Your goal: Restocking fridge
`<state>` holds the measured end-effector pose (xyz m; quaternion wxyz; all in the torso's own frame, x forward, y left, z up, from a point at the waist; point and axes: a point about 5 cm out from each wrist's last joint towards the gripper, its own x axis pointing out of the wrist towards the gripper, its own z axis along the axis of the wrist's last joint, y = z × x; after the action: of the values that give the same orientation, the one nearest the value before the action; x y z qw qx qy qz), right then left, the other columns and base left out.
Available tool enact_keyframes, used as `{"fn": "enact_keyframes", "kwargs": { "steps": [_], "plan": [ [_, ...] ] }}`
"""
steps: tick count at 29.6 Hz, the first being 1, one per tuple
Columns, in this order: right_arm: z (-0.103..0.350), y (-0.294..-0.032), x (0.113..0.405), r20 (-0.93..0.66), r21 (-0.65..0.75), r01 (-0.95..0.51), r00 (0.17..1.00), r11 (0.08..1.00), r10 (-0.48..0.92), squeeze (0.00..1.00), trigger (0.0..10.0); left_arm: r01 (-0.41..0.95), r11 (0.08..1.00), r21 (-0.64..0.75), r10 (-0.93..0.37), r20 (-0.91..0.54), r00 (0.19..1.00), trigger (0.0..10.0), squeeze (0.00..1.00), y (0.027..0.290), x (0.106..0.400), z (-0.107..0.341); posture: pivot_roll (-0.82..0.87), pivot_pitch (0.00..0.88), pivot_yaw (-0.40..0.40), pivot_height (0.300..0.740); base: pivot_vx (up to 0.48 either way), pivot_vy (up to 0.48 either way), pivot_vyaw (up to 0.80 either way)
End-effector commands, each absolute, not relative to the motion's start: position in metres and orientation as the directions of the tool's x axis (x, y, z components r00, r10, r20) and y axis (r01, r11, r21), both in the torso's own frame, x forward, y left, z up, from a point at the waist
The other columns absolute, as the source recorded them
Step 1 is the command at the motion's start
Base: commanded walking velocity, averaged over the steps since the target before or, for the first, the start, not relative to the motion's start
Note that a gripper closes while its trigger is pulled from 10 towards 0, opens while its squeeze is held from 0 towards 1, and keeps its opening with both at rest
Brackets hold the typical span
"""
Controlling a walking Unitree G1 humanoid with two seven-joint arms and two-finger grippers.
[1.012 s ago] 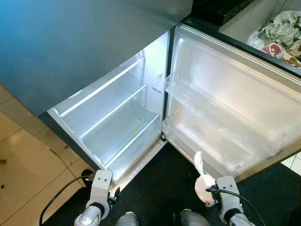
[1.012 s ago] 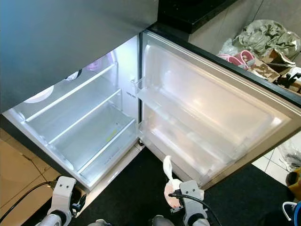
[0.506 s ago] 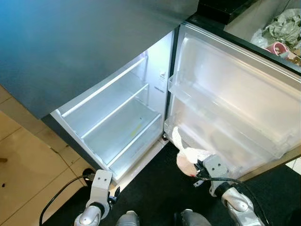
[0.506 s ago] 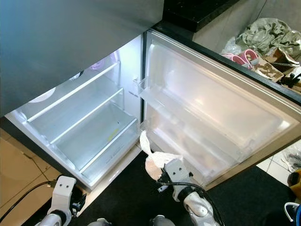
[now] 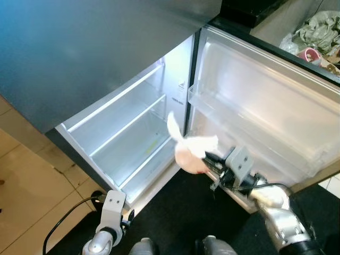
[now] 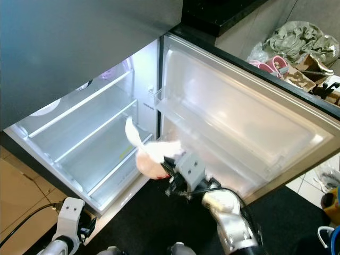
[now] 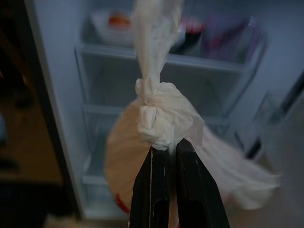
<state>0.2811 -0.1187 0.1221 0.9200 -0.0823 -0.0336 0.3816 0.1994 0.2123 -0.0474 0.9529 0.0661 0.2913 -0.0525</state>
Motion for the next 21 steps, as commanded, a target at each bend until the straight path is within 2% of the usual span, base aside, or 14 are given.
{"fn": "enact_keyframes", "kwargs": {
  "steps": [1,4,8,10,18,20,21],
  "plan": [
    [0.131,-0.120,0.283,0.034,-0.145,-0.684,0.719,0.715,0.694,0.00,10.0,0.135,0.987,0.083,-0.061,-0.586,0.808,10.0,0.00,0.209,0.191,-0.054,-0.07,0.170,-0.019,0.740,0.000,0.000,0.00],
    [0.159,-0.121,0.295,0.131,-0.138,-0.634,0.750,0.761,0.648,0.00,10.0,0.137,0.987,0.083,-0.062,-0.587,0.807,10.0,0.00,0.208,0.191,-0.054,-0.06,0.178,-0.020,0.740,0.000,0.000,0.00],
    [0.179,-0.123,0.304,0.172,-0.148,-0.605,0.764,0.783,0.622,0.00,10.0,0.137,0.987,0.084,-0.062,-0.587,0.807,10.0,0.00,0.209,0.190,-0.054,-0.06,0.185,-0.022,0.740,0.000,0.000,0.00],
    [0.214,-0.133,0.331,0.247,-0.099,-0.523,0.811,0.847,0.530,0.00,10.0,0.137,0.987,0.087,-0.060,-0.590,0.805,10.0,0.00,0.209,0.188,-0.055,-0.06,0.189,-0.025,0.740,0.000,0.000,0.00],
    [0.234,-0.148,0.364,0.216,0.050,-0.393,0.902,0.918,0.375,0.00,10.0,0.134,0.987,0.086,-0.058,-0.590,0.805,10.0,0.00,0.208,0.187,-0.055,-0.05,0.192,-0.032,0.740,0.000,0.000,0.00],
    [0.234,-0.148,0.364,0.216,0.050,-0.393,0.902,0.918,0.375,0.00,10.0,0.134,0.987,0.086,-0.058,-0.590,0.805,10.0,0.00,0.208,0.187,-0.055,-0.05,0.192,-0.032,0.740,0.000,0.000,0.00],
    [0.240,-0.153,0.371,0.220,0.119,-0.372,0.914,0.921,0.341,0.00,10.0,0.134,0.987,0.086,-0.058,-0.590,0.805,10.0,0.00,0.208,0.186,-0.055,-0.05,0.191,-0.032,0.740,0.000,0.000,0.00]
  ]
}}
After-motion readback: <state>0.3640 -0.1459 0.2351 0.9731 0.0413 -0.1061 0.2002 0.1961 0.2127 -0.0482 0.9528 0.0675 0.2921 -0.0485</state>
